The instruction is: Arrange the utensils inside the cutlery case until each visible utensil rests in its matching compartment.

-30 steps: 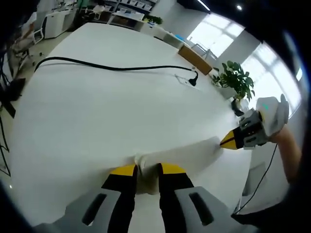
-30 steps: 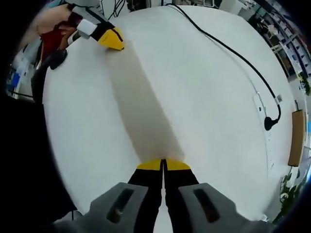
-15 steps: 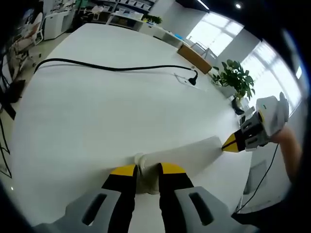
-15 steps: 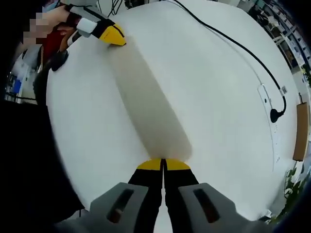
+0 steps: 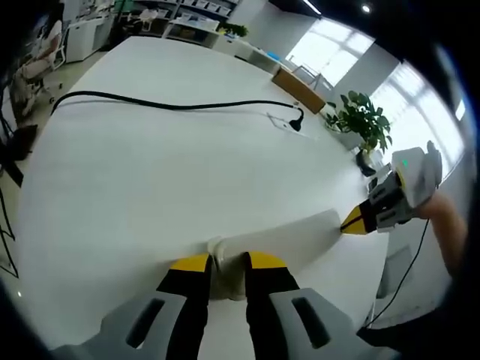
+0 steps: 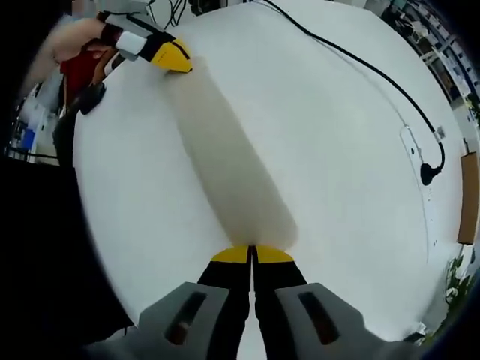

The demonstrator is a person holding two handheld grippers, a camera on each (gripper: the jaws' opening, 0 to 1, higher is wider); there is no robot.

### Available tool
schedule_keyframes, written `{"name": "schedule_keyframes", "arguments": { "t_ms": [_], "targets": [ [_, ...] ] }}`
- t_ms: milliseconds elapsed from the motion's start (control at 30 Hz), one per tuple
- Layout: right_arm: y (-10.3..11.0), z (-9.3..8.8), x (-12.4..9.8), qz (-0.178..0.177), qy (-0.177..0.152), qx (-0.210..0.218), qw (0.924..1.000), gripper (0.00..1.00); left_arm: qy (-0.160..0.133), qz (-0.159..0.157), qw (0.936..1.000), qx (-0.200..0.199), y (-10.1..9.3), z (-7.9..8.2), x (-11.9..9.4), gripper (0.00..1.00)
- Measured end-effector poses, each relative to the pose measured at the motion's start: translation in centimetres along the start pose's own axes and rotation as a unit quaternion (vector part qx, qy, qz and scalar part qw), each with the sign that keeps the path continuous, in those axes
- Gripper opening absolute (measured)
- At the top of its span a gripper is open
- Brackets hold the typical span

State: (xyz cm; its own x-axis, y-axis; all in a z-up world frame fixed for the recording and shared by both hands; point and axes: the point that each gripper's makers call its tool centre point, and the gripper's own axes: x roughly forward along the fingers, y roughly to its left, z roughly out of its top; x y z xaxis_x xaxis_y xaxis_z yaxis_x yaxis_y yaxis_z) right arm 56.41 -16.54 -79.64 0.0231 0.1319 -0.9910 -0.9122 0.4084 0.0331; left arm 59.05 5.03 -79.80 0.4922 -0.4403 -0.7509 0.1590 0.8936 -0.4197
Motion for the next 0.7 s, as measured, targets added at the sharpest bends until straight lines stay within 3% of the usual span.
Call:
{"name": "schedule_keyframes", "arguments": {
  "t_ms": [200, 333, 433, 500, 567, 600, 667, 700],
  "targets": [
    [-0.2, 0.0, 0.1, 0.002, 0.018, 0.01, 0.9998, 0.0, 0.002, 0.006, 0.9999, 0.015, 0.9, 0.2, -0.6, 0.2],
    [-0.1, 0.0, 0.0, -0.001, 0.018, 0.006, 0.9998, 0.0, -0.013, 0.025, 0.9992, 0.029, 2.0, 1.5, -2.6, 0.17],
    [-0.1, 0.0, 0.0, 0.001, 0.015, 0.009, 0.9998, 0.0, -0.018, 0.003, 0.9975, 0.068, 0.5, 2.7, -3.8, 0.13],
    [-0.1, 0.0, 0.0, -0.001, 0.016, 0.01, 0.9998, 0.0, 0.017, -0.022, 0.9925, 0.119, -1.3, 2.1, -3.9, 0.1],
    [-0.1, 0.0, 0.0, -0.003, 0.015, 0.009, 0.9998, 0.0, 0.055, -0.01, 0.9806, 0.188, -1.9, 1.2, -3.5, 0.03],
    [-0.1, -0.1, 0.0, -0.004, 0.014, 0.009, 0.9999, 0.0, 0.073, 0.006, 0.969, 0.236, -1.8, 0.9, -3.2, 0.0],
    [-0.1, -0.1, 0.0, -0.004, 0.01, 0.009, 0.9999, 0.0, 0.095, 0.015, 0.9505, 0.295, -1.9, 0.3, -2.8, 0.0],
    [-0.1, -0.1, 0.0, -0.003, 0.006, 0.012, 0.9999, 0.0, 0.104, 0.009, 0.9358, 0.337, -2.3, 0.0, -2.5, 0.0]
  ]
}}
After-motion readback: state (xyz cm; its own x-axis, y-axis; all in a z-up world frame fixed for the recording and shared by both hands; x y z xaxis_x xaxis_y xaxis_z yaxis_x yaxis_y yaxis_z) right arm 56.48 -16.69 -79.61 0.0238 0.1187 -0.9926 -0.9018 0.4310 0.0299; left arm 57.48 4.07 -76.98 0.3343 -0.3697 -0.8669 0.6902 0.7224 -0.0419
